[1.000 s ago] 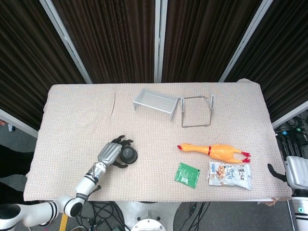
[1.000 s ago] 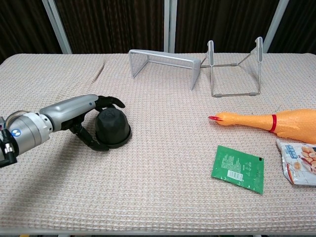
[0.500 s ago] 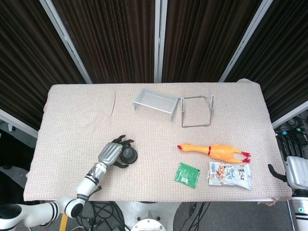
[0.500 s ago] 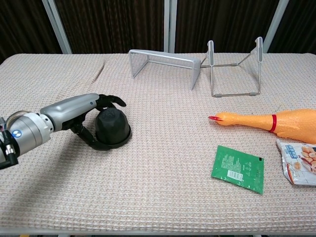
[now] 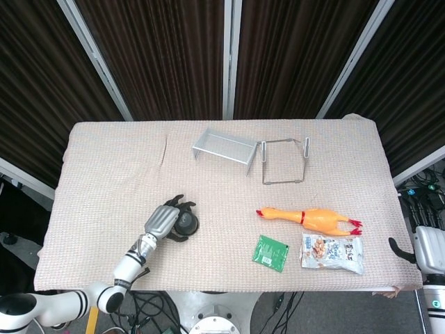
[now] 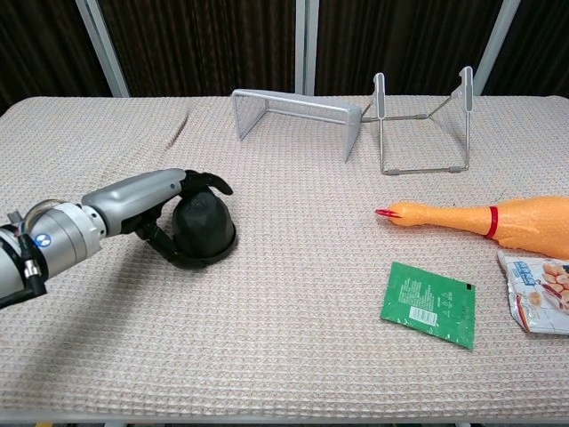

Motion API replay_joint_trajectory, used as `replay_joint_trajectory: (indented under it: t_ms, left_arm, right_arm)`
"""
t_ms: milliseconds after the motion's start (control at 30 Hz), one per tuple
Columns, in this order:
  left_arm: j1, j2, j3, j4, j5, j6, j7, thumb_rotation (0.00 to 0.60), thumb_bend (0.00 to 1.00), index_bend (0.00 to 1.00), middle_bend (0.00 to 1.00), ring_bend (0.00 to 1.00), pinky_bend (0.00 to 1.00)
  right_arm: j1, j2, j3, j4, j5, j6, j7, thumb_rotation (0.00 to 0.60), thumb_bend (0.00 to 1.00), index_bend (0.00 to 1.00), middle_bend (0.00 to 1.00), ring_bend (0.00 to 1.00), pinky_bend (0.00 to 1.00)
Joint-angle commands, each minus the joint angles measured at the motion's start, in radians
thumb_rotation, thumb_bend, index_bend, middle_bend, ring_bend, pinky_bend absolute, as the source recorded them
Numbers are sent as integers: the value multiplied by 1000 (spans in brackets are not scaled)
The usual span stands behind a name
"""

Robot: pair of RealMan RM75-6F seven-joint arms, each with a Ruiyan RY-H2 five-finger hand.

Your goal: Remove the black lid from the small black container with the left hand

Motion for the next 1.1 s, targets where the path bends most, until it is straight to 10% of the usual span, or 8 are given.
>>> replay_joint_trajectory:
  t_ms: [33, 867, 1100]
  left_arm:
    - [0, -2, 0, 2, -3, 3, 7, 600, 155, 196, 304, 63, 184]
    - [12, 159, -47, -145, -13, 90, 102, 600, 251, 384, 451, 230, 328]
    - [-10, 322, -165, -288, -23, 172, 182, 600, 258, 432, 462, 238, 337]
  right_arm:
    - [0, 0, 0, 1, 0, -1, 0, 600, 198, 0, 0, 0, 0]
    - [-1, -7, -2, 8, -4, -5, 4, 600, 199, 0, 0, 0, 0]
    - [-1, -5, -2, 2, -19, 9, 7, 600, 199, 0, 0, 0, 0]
